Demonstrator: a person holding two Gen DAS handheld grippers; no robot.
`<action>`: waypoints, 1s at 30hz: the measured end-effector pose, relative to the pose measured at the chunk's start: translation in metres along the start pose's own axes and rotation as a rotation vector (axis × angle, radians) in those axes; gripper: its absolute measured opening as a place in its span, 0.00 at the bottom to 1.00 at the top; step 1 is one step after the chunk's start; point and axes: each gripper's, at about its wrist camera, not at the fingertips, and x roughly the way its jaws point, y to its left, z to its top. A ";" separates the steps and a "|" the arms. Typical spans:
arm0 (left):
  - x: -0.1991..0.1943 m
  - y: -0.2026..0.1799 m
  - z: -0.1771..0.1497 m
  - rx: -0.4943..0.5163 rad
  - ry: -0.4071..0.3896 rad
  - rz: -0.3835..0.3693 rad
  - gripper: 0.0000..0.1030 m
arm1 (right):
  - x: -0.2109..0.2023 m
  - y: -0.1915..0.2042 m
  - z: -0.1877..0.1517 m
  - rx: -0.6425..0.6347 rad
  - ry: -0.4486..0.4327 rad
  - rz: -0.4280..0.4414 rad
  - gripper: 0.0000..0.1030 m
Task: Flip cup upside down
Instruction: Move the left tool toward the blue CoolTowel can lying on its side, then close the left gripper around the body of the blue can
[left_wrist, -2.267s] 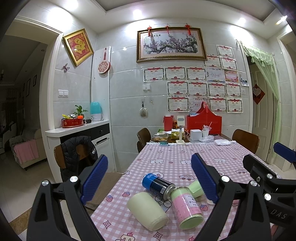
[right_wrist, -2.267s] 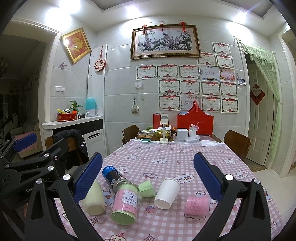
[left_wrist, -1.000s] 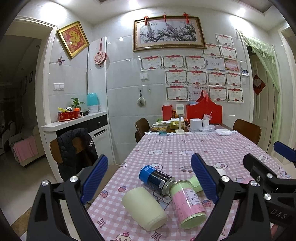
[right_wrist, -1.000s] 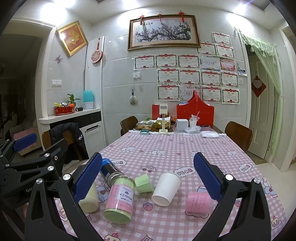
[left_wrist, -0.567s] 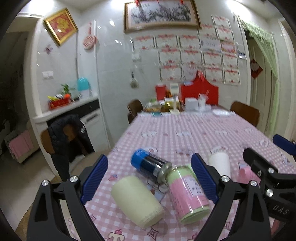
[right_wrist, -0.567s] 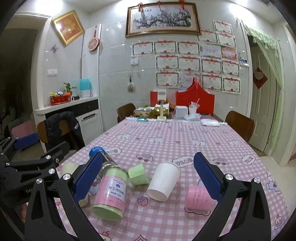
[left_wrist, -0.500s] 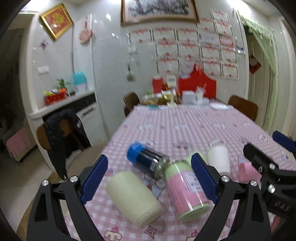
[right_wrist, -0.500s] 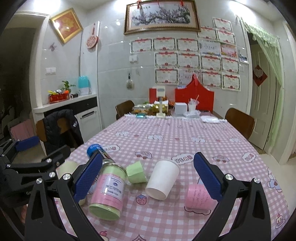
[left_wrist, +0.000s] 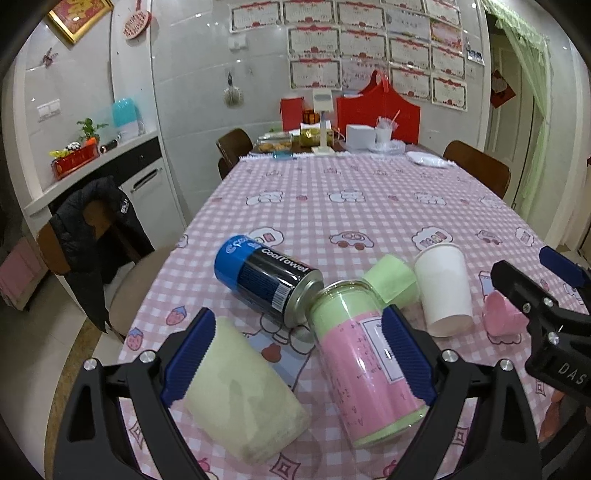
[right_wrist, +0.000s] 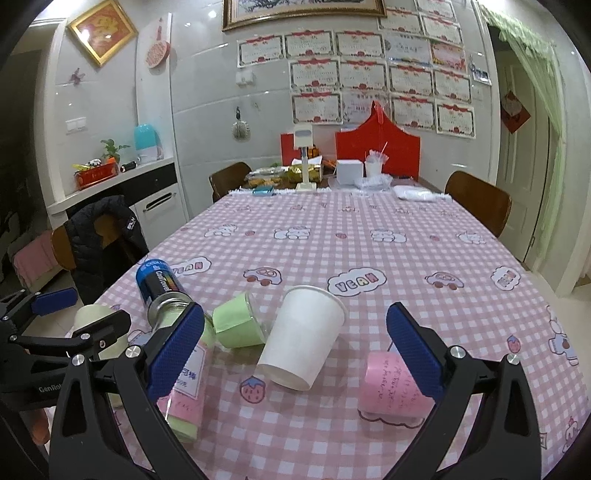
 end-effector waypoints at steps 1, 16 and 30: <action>0.002 0.001 0.001 -0.002 0.005 -0.002 0.87 | 0.003 -0.001 0.000 0.000 0.005 0.001 0.92; 0.066 0.040 0.043 -0.116 0.179 0.038 0.87 | 0.065 0.031 0.034 -0.093 0.068 0.051 0.92; 0.147 0.058 0.070 -0.155 0.364 0.065 0.87 | 0.129 0.052 0.049 -0.114 0.189 0.111 0.92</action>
